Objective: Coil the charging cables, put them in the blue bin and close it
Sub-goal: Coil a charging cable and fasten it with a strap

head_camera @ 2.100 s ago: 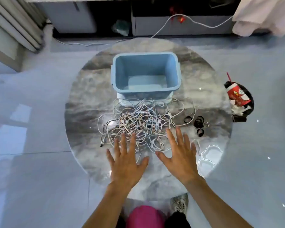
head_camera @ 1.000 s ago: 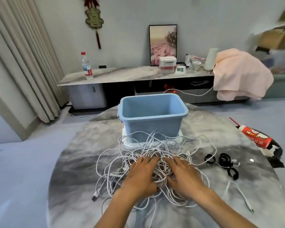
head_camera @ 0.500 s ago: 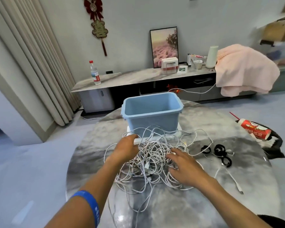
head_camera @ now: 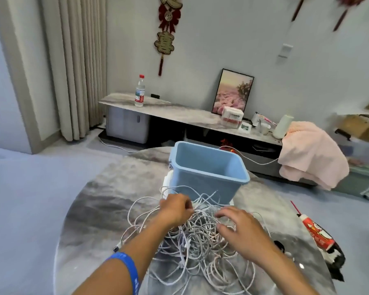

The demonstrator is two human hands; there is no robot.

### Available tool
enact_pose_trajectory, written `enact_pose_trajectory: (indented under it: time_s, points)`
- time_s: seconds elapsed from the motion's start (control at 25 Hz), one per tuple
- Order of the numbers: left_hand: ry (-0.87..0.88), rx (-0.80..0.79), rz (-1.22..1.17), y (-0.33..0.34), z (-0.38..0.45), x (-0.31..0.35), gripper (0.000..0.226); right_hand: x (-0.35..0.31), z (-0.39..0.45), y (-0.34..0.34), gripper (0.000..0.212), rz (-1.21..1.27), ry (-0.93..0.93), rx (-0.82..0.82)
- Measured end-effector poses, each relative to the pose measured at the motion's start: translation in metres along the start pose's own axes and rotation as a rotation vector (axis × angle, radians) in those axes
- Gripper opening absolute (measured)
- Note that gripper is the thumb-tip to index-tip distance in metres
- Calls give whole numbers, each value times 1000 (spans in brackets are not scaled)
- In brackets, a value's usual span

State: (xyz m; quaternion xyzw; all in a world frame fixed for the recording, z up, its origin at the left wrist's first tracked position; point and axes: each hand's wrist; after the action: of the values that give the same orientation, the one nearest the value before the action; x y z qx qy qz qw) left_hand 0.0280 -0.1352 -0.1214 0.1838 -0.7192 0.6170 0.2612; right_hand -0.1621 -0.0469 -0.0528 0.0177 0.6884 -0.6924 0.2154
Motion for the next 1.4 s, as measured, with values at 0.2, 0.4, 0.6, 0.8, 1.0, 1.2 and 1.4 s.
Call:
enact_pose_trajectory:
  time_s: [0.2,0.4,0.6,0.8,1.0,1.2,1.4]
  points:
    - [383,79,-487,-45,-12,45,15,16,6,13,51,339,148,356]
    - [658,87,-614,-57,-26,88,6,21,33,-6,78,560,-26,618]
    - [476,-117,-681,-36,-24,94,9,59,28,-38,29,736,73,689]
    - [473,54,152,-3,-19,45,21,112,14,-71,38,1102,526,1013]
    - [252,122,-240,-18,-24,54,29,118,11,-52,50,401,755,232]
    - [328,243,-775,-47,-35,87,29,61,-4,-70,92,525,95,542]
    - [536,278,-365,-37,-39,88,31,3,-3,-45,56,436,-340,424]
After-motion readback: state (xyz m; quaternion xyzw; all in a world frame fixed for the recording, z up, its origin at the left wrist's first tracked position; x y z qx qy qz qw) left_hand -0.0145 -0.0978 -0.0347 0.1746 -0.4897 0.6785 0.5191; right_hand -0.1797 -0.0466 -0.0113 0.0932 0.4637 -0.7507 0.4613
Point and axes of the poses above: each hand's wrist, its own z-axis towards the middle knuckle, its own y-axis out of the palm, x = y × z, and after that the axes turned 2 degrees about -x, right-handed
